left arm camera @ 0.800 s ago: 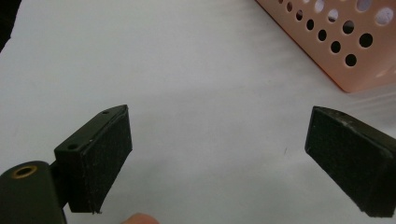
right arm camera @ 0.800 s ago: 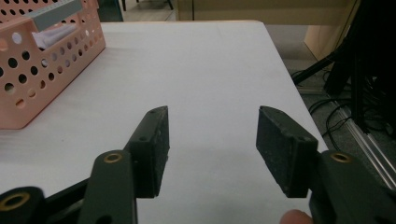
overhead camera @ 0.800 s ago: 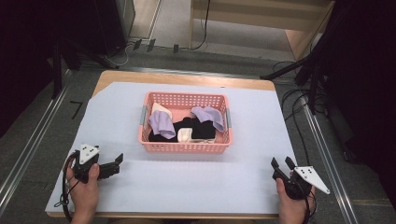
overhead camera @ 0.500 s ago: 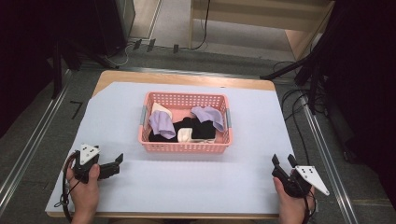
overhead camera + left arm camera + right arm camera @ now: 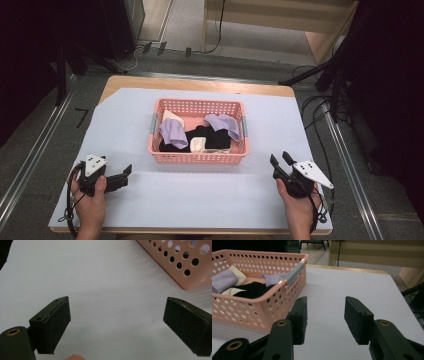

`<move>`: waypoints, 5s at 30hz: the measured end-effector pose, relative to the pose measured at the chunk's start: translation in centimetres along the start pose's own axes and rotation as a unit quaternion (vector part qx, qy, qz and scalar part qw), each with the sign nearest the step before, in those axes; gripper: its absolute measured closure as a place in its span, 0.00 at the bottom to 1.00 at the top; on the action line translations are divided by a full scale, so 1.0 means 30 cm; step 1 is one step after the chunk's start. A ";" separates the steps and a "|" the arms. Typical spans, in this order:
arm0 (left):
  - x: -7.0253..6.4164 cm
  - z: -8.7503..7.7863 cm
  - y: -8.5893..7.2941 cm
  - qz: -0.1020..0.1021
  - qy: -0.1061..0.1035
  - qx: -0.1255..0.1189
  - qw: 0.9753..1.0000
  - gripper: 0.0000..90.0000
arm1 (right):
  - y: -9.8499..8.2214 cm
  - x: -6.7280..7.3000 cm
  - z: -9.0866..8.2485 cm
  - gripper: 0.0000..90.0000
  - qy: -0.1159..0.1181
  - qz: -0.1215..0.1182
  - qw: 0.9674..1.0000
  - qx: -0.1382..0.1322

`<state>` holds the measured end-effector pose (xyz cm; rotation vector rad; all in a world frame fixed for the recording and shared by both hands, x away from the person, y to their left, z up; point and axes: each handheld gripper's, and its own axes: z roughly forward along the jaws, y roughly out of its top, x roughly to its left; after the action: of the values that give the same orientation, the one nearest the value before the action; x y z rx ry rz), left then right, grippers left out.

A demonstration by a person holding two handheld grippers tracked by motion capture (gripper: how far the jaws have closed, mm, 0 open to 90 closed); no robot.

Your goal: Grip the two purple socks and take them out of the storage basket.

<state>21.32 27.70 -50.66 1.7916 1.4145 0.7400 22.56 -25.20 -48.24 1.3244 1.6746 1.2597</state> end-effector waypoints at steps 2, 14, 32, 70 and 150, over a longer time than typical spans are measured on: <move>0.000 0.000 0.000 -0.001 -0.001 0.000 1.000 0.09 | 0.021 0.030 0.022 0.60 0.006 0.003 1.000 -0.003; 0.002 0.000 0.000 0.000 -0.003 0.000 1.000 0.09 | 0.123 0.194 0.124 0.59 0.024 -0.015 0.999 -0.041; 0.004 0.001 0.001 -0.004 -0.005 0.003 1.000 0.09 | 0.195 0.408 0.297 0.59 0.096 -0.005 0.995 0.025; 0.008 0.003 0.001 -0.005 -0.007 0.003 1.000 0.09 | 0.266 0.723 0.611 0.58 0.149 -0.001 0.972 0.181; 0.014 0.001 0.001 -0.014 -0.009 0.002 1.000 0.09 | 0.258 0.260 0.354 0.93 0.025 0.017 0.997 -0.069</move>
<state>21.45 28.09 -50.64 1.7738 1.4282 0.7047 32.55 -14.49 -43.88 1.2535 1.5739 1.4134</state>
